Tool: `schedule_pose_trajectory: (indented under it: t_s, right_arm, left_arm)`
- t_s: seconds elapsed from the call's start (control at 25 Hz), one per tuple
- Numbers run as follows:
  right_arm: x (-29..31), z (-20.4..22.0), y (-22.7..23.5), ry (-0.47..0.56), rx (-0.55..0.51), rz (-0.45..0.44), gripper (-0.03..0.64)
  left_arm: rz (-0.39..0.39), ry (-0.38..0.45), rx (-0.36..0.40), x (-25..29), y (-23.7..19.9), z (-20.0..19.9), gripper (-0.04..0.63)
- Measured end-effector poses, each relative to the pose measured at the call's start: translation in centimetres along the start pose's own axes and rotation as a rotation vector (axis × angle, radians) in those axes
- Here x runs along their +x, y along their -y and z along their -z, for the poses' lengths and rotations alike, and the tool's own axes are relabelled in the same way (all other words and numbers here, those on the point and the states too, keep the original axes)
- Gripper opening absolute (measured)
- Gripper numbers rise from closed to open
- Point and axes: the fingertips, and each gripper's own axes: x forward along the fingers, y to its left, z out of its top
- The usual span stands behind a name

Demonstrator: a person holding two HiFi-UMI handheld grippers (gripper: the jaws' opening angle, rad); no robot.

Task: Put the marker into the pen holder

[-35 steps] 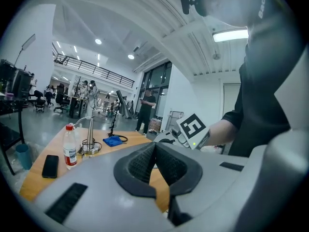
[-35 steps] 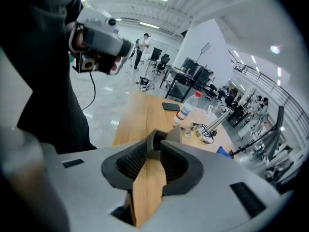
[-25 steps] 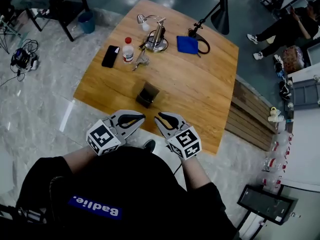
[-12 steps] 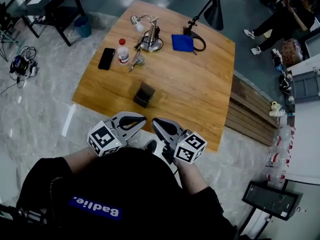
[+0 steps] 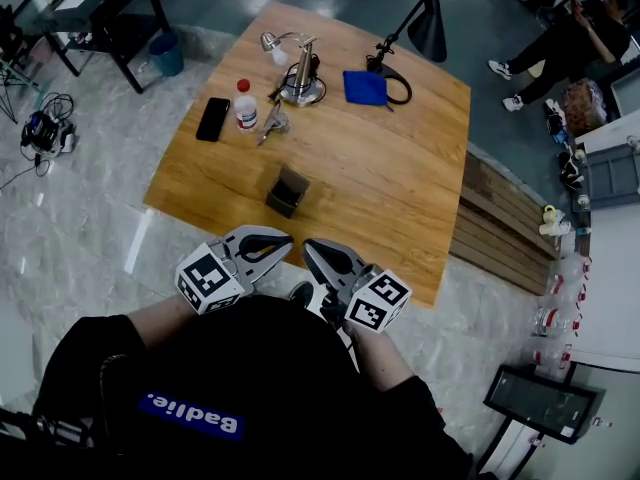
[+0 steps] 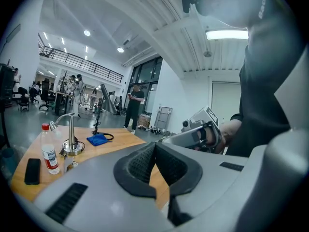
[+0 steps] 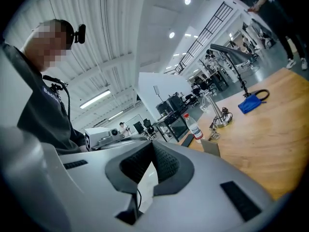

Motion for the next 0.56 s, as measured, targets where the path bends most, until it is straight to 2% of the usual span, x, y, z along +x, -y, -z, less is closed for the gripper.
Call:
schedule_pose_trajectory:
  t_s: [0.24, 0.56]
  right_arm:
    - [0.27, -0.25, -0.44, -0.009, -0.056, 0.006, 0.008]
    - [0.17, -0.2, -0.83, -0.022, -0.069, 0.006, 0.008]
  left_arm:
    - [-0.009, 0.003, 0.004, -0.14, -0.09, -0.12, 0.009]
    - [-0.009, 0.005, 0.006, -0.19, 0.2, -0.42, 0.009]
